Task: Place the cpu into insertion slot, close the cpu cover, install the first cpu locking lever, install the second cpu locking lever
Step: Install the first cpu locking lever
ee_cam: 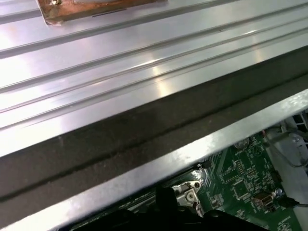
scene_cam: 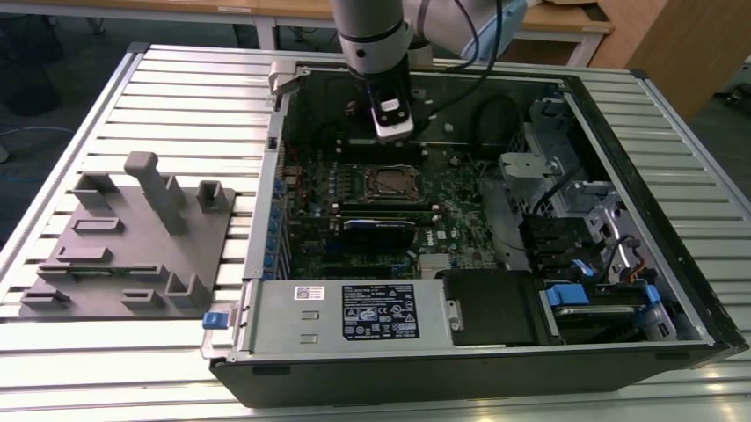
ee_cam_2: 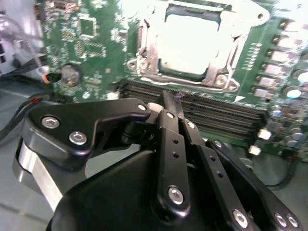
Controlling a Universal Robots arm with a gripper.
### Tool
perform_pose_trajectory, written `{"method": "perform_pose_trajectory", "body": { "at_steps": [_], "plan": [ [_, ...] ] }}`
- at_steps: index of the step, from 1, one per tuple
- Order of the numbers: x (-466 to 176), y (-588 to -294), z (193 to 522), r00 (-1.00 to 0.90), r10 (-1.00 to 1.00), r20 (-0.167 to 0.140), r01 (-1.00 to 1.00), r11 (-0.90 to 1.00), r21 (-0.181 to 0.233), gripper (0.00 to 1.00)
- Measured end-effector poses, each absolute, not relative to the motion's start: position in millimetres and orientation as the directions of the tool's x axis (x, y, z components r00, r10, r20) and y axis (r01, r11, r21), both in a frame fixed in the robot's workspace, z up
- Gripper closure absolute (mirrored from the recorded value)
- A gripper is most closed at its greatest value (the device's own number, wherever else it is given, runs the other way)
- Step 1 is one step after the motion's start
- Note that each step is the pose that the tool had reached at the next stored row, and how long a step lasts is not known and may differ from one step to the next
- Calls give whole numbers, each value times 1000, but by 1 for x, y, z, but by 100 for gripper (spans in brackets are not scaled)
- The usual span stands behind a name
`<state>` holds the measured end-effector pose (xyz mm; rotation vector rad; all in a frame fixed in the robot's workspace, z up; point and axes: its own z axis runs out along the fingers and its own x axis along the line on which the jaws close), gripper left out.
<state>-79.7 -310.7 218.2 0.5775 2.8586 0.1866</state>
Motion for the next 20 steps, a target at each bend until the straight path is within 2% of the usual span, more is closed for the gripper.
{"method": "perform_pose_trajectory", "body": {
  "at_steps": [10, 20],
  "plan": [
    [-79, -311, 217, -915, 387, -117, 381, 922, 71, 90],
    [-75, -311, 217, -916, 386, -110, 381, 922, 61, 90]
  ]
}}
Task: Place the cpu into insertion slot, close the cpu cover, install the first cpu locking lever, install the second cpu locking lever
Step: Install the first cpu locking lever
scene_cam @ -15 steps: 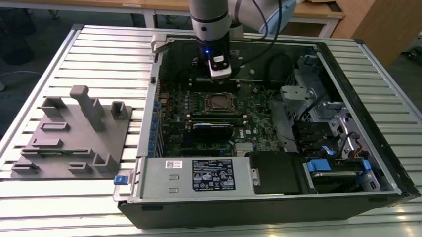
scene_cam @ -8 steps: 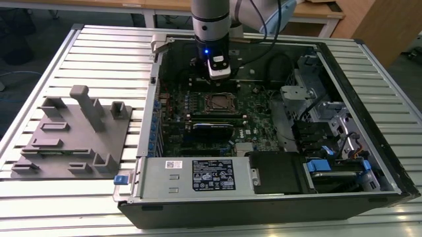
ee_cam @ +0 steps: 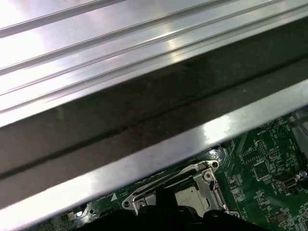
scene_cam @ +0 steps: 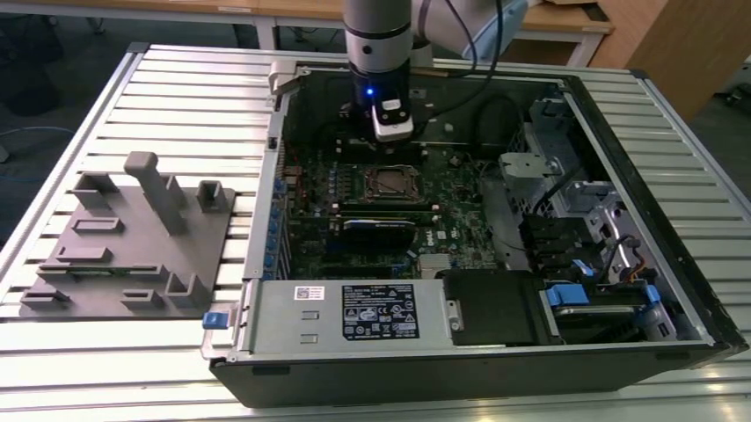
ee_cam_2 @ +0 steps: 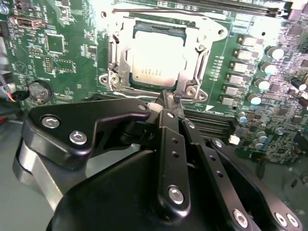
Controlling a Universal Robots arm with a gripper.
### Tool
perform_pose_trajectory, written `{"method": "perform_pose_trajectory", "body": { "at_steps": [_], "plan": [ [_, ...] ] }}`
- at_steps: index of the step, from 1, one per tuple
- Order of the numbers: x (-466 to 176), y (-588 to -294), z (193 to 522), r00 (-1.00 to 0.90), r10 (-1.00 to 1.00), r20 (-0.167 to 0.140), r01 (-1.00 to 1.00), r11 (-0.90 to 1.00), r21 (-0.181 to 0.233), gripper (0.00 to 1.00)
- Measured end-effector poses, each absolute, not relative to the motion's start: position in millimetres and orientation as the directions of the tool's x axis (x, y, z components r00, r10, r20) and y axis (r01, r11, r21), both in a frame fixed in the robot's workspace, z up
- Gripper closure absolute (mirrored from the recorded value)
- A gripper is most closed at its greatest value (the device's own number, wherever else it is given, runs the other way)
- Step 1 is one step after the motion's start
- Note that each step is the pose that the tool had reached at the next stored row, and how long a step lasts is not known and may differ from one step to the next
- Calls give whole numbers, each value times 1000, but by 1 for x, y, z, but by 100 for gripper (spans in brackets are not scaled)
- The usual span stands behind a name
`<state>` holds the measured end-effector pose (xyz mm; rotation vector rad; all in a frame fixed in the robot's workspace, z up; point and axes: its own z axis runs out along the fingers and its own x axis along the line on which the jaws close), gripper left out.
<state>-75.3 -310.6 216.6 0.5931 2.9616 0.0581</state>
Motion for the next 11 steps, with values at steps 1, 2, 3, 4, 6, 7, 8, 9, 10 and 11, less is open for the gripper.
{"method": "perform_pose_trajectory", "body": {
  "at_steps": [1, 2, 3, 4, 6, 7, 8, 9, 10, 11],
  "plan": [
    [-73, -311, 217, -916, 386, -109, 381, 923, 59, 90],
    [-70, -311, 217, -916, 385, -108, 381, 923, 58, 90],
    [-67, -311, 217, -916, 385, -108, 381, 923, 57, 90],
    [-65, -311, 217, -916, 385, -107, 382, 923, 56, 90],
    [-60, -311, 216, -917, 385, -106, 381, 923, 54, 90],
    [-60, -311, 216, -917, 384, -105, 380, 923, 53, 90],
    [-60, -311, 216, -918, 382, -105, 379, 924, 53, 90],
    [-60, -311, 216, -919, 379, -105, 375, 925, 53, 90],
    [-59, -311, 216, -922, 374, -105, 370, 927, 53, 90],
    [-59, -311, 216, -924, 368, -105, 364, 930, 53, 90]
  ]
}}
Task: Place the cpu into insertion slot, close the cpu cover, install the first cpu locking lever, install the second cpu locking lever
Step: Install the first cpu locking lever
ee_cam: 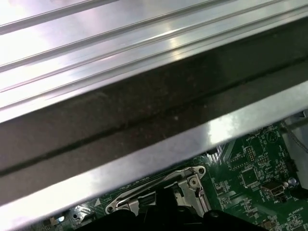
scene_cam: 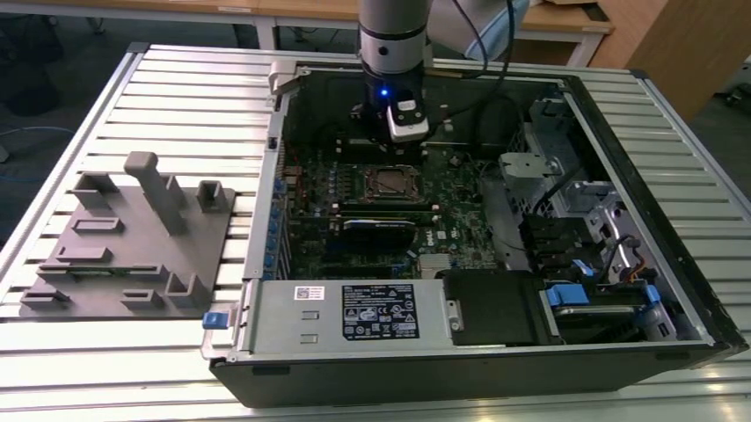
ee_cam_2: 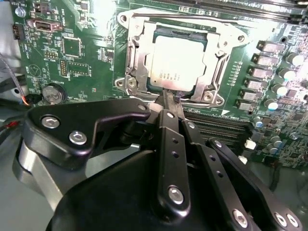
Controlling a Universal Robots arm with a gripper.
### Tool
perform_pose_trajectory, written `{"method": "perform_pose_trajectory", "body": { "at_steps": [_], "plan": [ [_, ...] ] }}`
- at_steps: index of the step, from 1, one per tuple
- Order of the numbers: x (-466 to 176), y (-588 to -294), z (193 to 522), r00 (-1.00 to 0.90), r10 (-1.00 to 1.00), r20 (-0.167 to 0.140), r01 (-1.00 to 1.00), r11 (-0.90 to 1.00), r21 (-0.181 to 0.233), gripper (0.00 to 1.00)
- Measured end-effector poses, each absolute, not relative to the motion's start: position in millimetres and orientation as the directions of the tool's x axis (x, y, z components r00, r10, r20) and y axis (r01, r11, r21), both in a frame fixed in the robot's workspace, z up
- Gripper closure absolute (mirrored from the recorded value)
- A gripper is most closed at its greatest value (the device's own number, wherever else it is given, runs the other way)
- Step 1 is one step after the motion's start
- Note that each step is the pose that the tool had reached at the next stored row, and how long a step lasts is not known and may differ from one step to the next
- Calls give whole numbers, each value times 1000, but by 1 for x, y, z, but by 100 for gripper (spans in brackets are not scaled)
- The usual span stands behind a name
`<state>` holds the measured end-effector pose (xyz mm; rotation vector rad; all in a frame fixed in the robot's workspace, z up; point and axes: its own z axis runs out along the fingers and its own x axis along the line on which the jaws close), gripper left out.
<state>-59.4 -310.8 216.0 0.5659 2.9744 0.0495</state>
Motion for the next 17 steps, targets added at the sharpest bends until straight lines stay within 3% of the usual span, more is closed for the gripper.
{"method": "perform_pose_trajectory", "body": {
  "at_steps": [17],
  "plan": [
    [-59, -326, 215, -941, 320, -106, 317, 947, 51, 90]
  ]
}}
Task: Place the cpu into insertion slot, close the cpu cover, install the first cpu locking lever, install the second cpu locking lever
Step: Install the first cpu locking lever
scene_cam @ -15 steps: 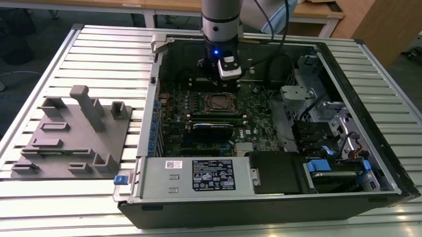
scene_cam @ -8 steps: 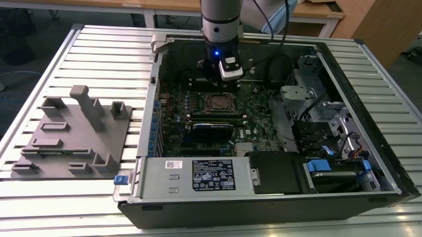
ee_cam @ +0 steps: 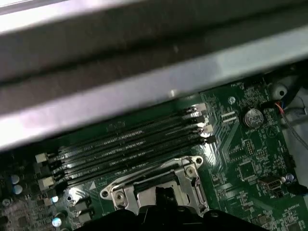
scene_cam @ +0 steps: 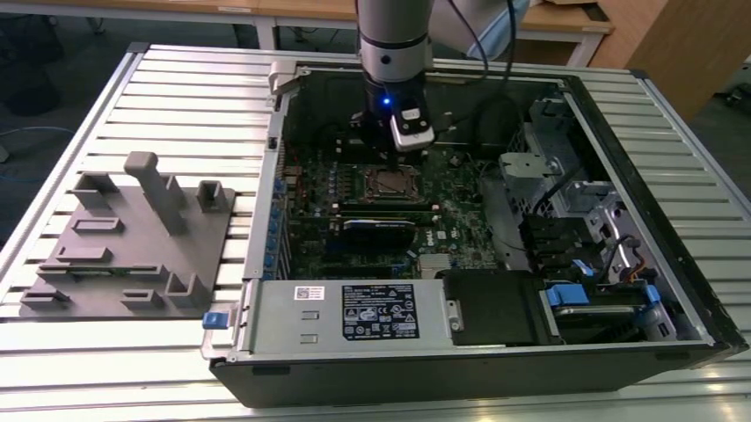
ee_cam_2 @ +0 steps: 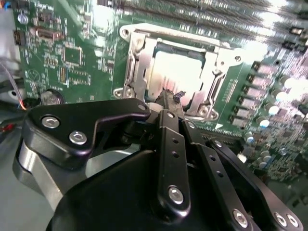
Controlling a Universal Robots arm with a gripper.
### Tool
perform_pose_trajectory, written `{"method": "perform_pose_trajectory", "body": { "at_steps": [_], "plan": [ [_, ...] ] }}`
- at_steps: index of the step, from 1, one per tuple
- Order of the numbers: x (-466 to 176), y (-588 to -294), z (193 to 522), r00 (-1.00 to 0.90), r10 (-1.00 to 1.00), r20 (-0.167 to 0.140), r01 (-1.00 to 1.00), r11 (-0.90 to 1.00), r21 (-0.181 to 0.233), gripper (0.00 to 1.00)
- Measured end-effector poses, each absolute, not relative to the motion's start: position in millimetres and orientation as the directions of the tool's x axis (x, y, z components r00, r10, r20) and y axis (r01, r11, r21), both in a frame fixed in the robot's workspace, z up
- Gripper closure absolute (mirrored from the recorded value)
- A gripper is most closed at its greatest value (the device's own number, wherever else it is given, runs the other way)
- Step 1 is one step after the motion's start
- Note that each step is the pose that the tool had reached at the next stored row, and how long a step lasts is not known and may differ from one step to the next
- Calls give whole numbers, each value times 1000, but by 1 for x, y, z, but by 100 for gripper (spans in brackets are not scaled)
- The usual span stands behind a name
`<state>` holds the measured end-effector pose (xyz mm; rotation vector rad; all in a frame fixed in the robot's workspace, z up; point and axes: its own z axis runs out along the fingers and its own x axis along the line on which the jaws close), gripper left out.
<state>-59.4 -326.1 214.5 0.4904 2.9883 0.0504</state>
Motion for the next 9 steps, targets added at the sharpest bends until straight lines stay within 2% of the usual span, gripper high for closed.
{"method": "perform_pose_trajectory", "body": {
  "at_steps": [9],
  "plan": [
    [-59, -335, 215, -941, 320, -106, 317, 947, 51, 90]
  ]
}}
